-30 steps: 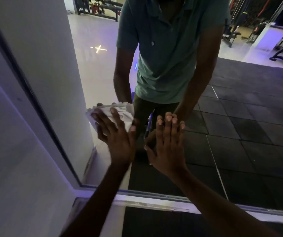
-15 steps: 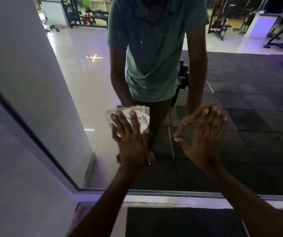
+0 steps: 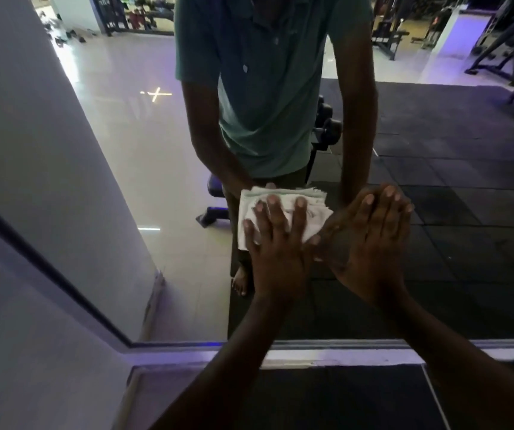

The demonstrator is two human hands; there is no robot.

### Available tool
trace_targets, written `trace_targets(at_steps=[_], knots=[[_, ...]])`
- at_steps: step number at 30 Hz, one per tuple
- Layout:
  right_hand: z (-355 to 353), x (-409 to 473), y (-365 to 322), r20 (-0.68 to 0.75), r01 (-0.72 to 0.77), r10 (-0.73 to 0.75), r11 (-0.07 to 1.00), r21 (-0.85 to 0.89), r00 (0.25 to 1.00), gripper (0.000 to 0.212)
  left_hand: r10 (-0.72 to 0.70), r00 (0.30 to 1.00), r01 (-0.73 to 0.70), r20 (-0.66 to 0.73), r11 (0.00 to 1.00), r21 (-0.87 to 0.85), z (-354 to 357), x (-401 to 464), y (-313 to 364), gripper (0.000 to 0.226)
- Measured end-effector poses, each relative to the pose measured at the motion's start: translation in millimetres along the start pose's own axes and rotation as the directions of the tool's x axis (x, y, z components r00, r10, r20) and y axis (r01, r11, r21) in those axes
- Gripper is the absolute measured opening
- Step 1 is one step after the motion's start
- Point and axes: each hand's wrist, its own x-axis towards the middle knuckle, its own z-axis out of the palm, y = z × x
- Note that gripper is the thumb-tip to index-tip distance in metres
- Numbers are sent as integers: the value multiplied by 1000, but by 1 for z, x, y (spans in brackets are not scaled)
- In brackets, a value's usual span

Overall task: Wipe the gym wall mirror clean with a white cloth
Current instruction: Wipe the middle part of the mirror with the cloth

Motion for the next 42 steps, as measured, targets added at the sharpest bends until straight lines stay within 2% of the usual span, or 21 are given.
trace_targets(at_steps=[2,4,7,10,11,15,19,21,23,24,25,27,30,31,33,34,36,39,40,41,42], knots=[[2,-11,11,45,79,-79,997,2,996,130,10,998,-8,-54,1000,23,-7,-2,-34,67],[7,-39,20,106,87,-93,994,60,990,142,-188,969,194,-158,981,25,-20,-7,-72,66],[14,-86,30,185,5,-18,997,71,983,149,-427,855,425,-296,902,-75,-26,-1,-99,74],[15,-91,35,145,5,-16,997,72,989,133,-592,734,553,-333,805,-214,-14,19,-50,84],[12,-81,36,111,14,-23,997,81,994,127,-603,737,556,-306,798,-233,-9,23,-20,84],[-2,-26,41,-26,-36,39,994,106,999,121,-306,947,296,-99,949,-106,16,19,68,72],[-6,-8,63,-44,10,-8,998,60,999,128,-110,980,122,-165,991,63,8,12,20,67],[-1,-8,77,-35,79,-77,996,49,996,127,-258,918,285,-300,957,51,-4,14,-10,68],[3,-7,83,-39,111,-109,993,49,993,124,-510,751,519,-419,849,-104,-10,25,-24,75],[4,-7,84,-46,120,-118,992,42,992,123,-592,673,583,-444,793,-175,-9,32,-17,81],[6,-7,84,-56,125,-123,992,32,991,123,-631,637,606,-443,765,-219,-3,38,-2,85],[8,-6,83,-85,133,-130,991,33,988,124,-601,698,572,-389,795,-204,13,42,44,87],[11,-6,84,-126,137,-127,988,73,984,124,-319,923,326,-216,945,-6,33,27,98,84],[11,-6,84,-123,137,-127,988,72,984,124,-190,966,206,-176,976,73,30,24,89,84],[11,-8,85,-111,146,-138,988,60,984,125,6,988,30,-156,973,227,13,24,44,84],[11,-8,85,-111,152,-146,987,56,983,125,4,984,42,-178,966,255,4,25,18,83],[10,-9,85,-105,152,-145,987,56,984,126,-199,924,262,-328,952,160,-19,39,-22,75],[3,-10,81,-90,132,-125,987,87,988,123,-594,669,612,-447,781,-122,-23,63,3,89],[0,-10,78,-91,126,-118,988,94,989,120,-621,651,619,-436,767,-169,-19,71,31,91],[-4,-11,75,-89,122,-113,988,98,990,116,-579,716,561,-390,810,-173,-18,76,59,89],[-8,-12,73,-81,115,-107,988,106,991,111,-432,848,427,-307,900,-87,-15,76,79,83]])
